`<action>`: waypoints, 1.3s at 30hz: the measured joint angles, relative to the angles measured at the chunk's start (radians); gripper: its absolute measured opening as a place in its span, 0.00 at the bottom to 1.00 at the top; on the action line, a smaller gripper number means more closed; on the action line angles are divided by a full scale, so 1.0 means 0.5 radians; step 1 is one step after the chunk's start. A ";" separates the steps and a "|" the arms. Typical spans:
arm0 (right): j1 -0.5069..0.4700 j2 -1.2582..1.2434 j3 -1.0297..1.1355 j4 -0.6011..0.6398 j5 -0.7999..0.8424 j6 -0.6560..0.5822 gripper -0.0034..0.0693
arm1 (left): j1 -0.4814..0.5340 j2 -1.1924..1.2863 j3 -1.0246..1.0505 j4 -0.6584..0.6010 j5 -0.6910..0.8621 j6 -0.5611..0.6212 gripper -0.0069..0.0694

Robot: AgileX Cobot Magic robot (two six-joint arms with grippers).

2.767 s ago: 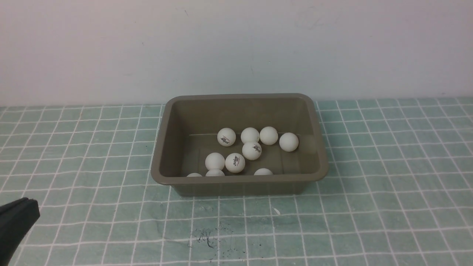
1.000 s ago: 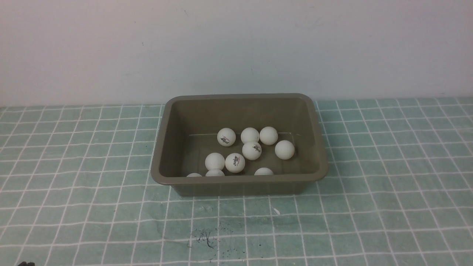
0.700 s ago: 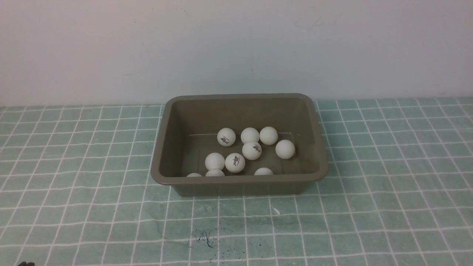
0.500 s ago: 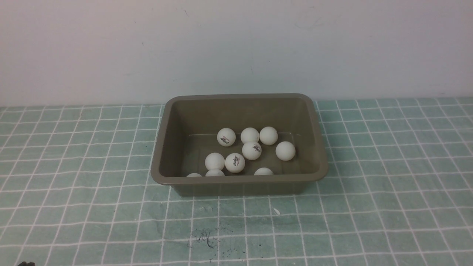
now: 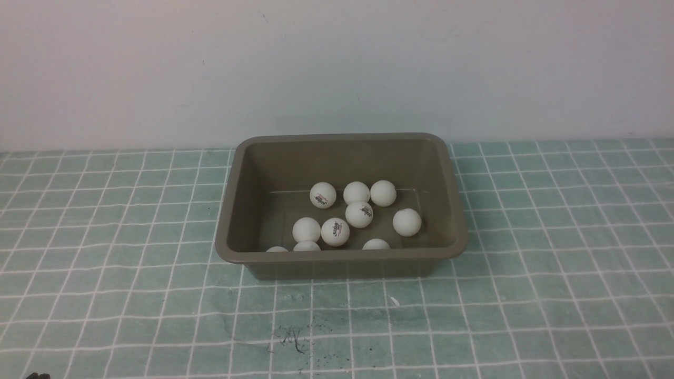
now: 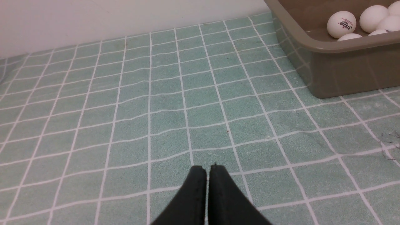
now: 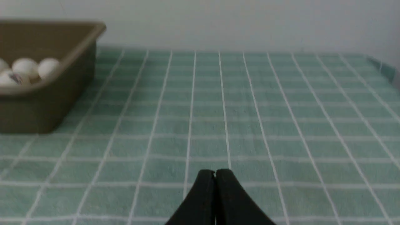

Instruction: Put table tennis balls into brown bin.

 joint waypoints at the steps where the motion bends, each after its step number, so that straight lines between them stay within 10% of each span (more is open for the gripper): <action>1: -0.010 -0.002 0.011 0.000 -0.053 0.000 0.03 | 0.000 0.000 0.000 0.000 0.000 0.000 0.08; 39: -0.013 -0.002 0.021 0.001 -0.127 -0.002 0.03 | -0.002 0.000 0.000 -0.002 0.000 0.000 0.08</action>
